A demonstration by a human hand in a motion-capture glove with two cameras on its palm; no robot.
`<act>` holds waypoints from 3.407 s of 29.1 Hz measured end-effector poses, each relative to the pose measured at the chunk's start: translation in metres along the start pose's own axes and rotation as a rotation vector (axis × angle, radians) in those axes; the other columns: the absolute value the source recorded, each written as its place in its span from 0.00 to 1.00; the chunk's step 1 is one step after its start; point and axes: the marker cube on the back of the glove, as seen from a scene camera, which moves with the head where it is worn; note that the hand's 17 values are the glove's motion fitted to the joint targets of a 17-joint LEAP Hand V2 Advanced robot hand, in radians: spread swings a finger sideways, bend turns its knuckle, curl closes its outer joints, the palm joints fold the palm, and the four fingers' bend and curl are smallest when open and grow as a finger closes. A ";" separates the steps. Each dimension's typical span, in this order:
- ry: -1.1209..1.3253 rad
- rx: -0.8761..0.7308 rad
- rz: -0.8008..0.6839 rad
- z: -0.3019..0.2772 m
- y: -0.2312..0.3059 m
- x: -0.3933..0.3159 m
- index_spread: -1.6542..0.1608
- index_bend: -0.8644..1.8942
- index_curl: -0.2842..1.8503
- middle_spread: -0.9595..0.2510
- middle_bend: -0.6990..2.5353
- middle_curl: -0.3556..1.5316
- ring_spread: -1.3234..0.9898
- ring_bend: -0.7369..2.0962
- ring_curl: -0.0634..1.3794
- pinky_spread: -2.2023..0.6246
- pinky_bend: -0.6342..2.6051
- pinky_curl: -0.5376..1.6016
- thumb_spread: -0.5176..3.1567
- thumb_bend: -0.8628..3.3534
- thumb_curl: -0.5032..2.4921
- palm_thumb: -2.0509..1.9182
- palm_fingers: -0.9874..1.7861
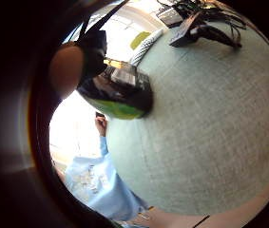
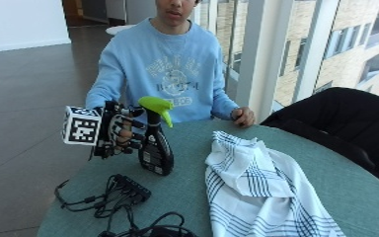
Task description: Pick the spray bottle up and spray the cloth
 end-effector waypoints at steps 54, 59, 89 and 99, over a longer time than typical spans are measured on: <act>0.496 -0.207 0.276 0.038 -0.161 -0.080 0.78 0.37 0.31 0.71 0.29 0.42 0.53 0.41 0.31 0.74 0.31 0.43 0.34 0.20 0.36 0.75 0.78; 0.502 -0.214 0.278 0.042 -0.164 -0.085 0.78 0.37 0.32 0.71 0.29 0.42 0.53 0.41 0.31 0.75 0.31 0.44 0.33 0.20 0.36 0.75 0.78; 0.574 -0.246 0.331 0.048 -0.167 -0.085 0.78 0.37 0.32 0.70 0.28 0.43 0.54 0.41 0.31 0.75 0.31 0.44 0.33 0.20 0.38 0.75 0.78; 0.563 -0.236 0.326 0.045 -0.159 -0.087 0.78 0.37 0.32 0.70 0.28 0.43 0.54 0.41 0.31 0.75 0.31 0.43 0.33 0.20 0.38 0.75 0.78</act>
